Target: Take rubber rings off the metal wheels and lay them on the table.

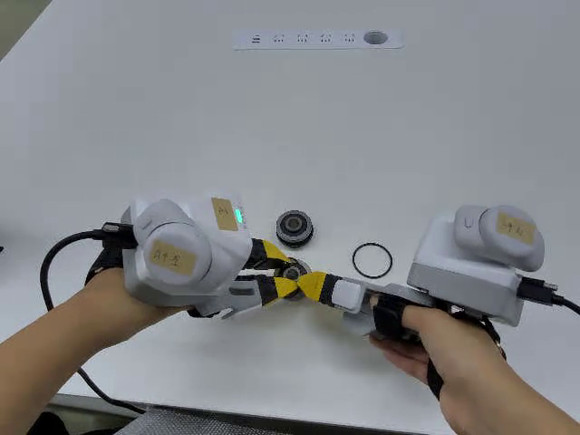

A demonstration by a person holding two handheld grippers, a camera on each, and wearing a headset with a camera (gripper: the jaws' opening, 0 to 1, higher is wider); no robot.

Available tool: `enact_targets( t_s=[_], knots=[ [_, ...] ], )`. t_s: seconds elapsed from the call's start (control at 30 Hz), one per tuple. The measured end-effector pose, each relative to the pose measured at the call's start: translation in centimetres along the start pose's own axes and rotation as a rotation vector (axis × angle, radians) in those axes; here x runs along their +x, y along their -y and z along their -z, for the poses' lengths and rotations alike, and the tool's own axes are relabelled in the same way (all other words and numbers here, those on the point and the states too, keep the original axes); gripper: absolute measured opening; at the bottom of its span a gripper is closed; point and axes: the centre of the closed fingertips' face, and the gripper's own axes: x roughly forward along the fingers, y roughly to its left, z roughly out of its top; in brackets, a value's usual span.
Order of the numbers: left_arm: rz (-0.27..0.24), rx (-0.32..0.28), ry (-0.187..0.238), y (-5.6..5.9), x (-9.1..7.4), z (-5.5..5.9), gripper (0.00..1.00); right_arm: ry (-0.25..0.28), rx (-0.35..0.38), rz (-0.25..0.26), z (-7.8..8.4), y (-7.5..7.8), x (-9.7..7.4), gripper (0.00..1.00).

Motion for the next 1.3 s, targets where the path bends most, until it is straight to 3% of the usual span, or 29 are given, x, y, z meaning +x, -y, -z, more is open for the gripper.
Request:
enact_targets(
  t_s=[0.43,0.67,0.83,1.1,1.3],
  knots=[
    [0.005,-0.015,-0.002,0.2,-0.3,0.0,0.14,0.004,0.01,-0.004,0.1,-0.2,-0.1,0.01],
    [-0.02,-0.032,0.014,-0.5,-0.8,-0.5,0.16,0.005,0.029,-0.01,0.2,-0.2,0.0,0.01],
    [-0.027,-0.028,0.007,-0.7,-1.7,-0.3,0.16,0.007,0.036,-0.027,0.1,-0.7,0.2,0.01],
    [-0.077,-0.05,-0.014,-1.3,-3.9,1.3,0.16,-0.003,0.025,-0.052,0.0,-1.8,1.0,0.01],
    [-0.127,-0.107,0.022,-2.2,-5.1,1.1,0.17,0.021,0.027,-0.081,-0.9,-2.7,0.4,0.01]
  ],
)
